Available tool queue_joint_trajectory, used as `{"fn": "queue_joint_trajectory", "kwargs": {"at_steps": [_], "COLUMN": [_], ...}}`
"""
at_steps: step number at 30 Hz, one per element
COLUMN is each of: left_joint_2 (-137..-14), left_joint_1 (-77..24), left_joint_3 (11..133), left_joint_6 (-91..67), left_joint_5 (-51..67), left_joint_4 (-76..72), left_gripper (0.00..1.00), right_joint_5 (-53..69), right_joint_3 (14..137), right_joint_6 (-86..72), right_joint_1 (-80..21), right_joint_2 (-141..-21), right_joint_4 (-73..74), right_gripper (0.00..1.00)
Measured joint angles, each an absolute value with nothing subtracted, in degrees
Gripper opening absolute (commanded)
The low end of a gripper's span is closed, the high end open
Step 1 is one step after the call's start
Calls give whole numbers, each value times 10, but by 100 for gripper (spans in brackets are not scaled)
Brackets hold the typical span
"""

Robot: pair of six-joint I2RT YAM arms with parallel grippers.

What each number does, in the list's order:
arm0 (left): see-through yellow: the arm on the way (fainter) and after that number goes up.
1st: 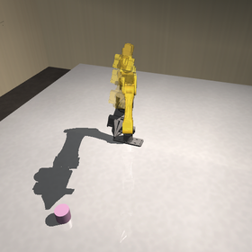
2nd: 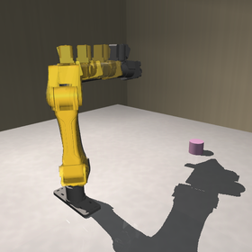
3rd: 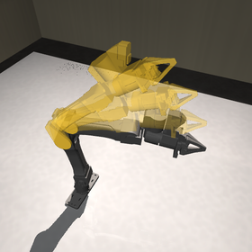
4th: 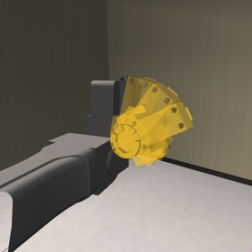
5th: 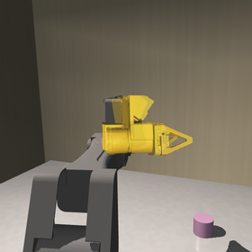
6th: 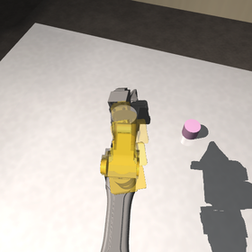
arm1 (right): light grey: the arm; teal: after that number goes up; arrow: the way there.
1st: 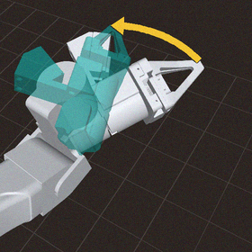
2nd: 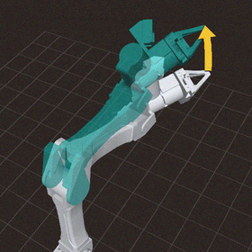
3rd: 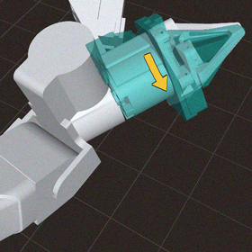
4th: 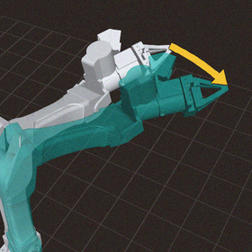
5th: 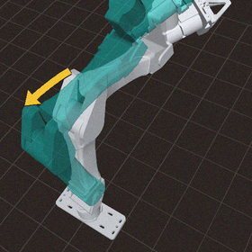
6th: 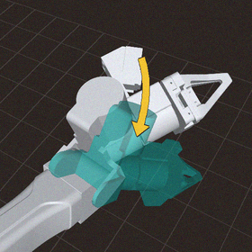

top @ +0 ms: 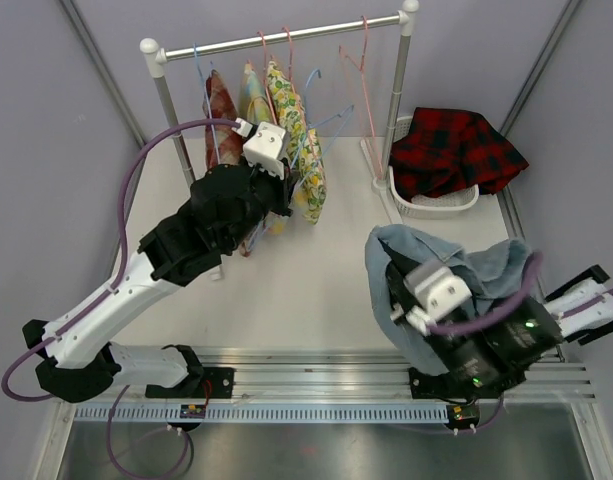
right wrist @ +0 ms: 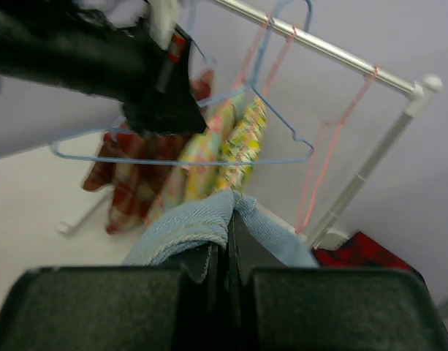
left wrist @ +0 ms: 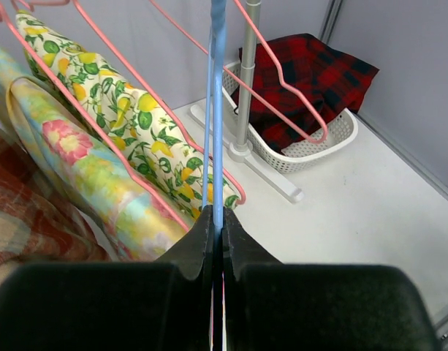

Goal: Remove the skirt from the hanger

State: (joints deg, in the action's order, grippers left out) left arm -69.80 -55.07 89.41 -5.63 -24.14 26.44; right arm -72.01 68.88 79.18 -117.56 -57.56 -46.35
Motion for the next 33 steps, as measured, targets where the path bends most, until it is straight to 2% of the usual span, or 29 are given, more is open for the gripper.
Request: {"fn": "queue_joint_trajectory", "kwargs": {"at_steps": [2,4,7,9,12,16,20,27,33], "left_joint_2": [-689,-682,-678,-678,-679,-679,-679,-691,-718], "left_joint_1": [-551,-552,-555,-557,-560,-561,-561,-561,-561], "left_joint_3": [885,879,877,877,877,878,881,891,909], "left_joint_6": [-61,-65,-72,-75,-75,-74,-71,-64,-60], "left_joint_5": [-235,-230,-225,-224,-225,-227,-229,-232,-233], "left_joint_4": [265,266,266,267,272,279,284,286,286], "left_gripper": [0,0,0,0,0,0,0,0,0], "right_joint_5": [-729,-743,-756,-750,-698,-606,-582,-475,-371], "right_joint_3": [686,705,817,873,841,773,872,1048,1232], "right_joint_6": [526,302,13,-79,-68,2,67,98,87], "right_joint_1": [-1089,-1011,-916,-867,-781,-615,-439,-255,-157], "right_joint_2": [-547,-557,-682,-773,-809,-707,-669,-782,-993], "right_joint_4": [-188,25,316,417,410,312,268,253,282], "right_gripper": [0,0,0,0,0,0,0,0,0]}}
